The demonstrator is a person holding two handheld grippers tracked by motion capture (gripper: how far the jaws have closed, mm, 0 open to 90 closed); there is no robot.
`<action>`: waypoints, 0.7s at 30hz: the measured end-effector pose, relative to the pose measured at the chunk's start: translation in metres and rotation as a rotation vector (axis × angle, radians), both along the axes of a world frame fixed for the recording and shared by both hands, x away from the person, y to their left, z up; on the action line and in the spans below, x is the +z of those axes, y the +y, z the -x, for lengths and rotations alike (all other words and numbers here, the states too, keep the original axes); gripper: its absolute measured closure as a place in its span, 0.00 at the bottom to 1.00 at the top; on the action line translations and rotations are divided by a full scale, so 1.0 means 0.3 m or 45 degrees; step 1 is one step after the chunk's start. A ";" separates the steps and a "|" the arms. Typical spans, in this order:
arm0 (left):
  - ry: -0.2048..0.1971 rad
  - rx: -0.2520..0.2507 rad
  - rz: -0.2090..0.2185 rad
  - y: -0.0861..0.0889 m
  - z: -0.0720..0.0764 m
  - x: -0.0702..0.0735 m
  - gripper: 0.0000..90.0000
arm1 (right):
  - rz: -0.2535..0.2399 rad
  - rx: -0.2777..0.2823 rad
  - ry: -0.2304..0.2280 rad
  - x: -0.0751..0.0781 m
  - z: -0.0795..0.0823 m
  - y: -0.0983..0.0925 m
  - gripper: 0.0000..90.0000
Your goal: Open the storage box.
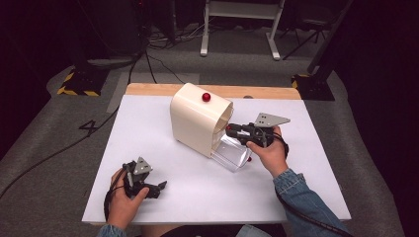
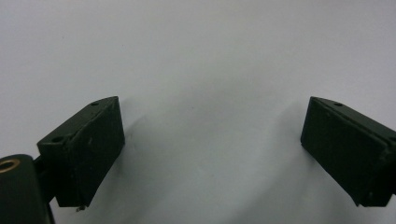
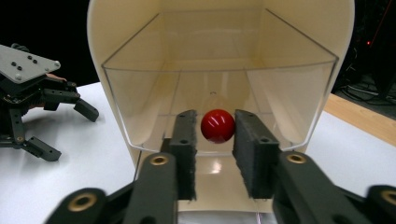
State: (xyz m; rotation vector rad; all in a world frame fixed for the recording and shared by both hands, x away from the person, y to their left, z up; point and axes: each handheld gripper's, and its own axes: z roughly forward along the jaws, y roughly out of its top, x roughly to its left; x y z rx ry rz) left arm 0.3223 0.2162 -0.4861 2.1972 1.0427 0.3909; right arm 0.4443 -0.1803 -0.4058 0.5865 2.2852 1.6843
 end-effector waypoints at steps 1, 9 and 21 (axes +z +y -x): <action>-0.002 -0.003 -0.003 0.000 -0.001 0.000 0.07 | -0.012 -0.001 0.005 -0.003 -0.001 -0.002 0.82; -0.001 -0.002 -0.003 0.000 -0.001 0.000 0.07 | 0.017 0.000 -0.009 0.006 0.010 -0.011 0.83; 0.000 0.002 -0.003 0.001 -0.002 0.001 0.07 | 0.040 -0.017 -0.019 0.017 0.069 -0.112 0.83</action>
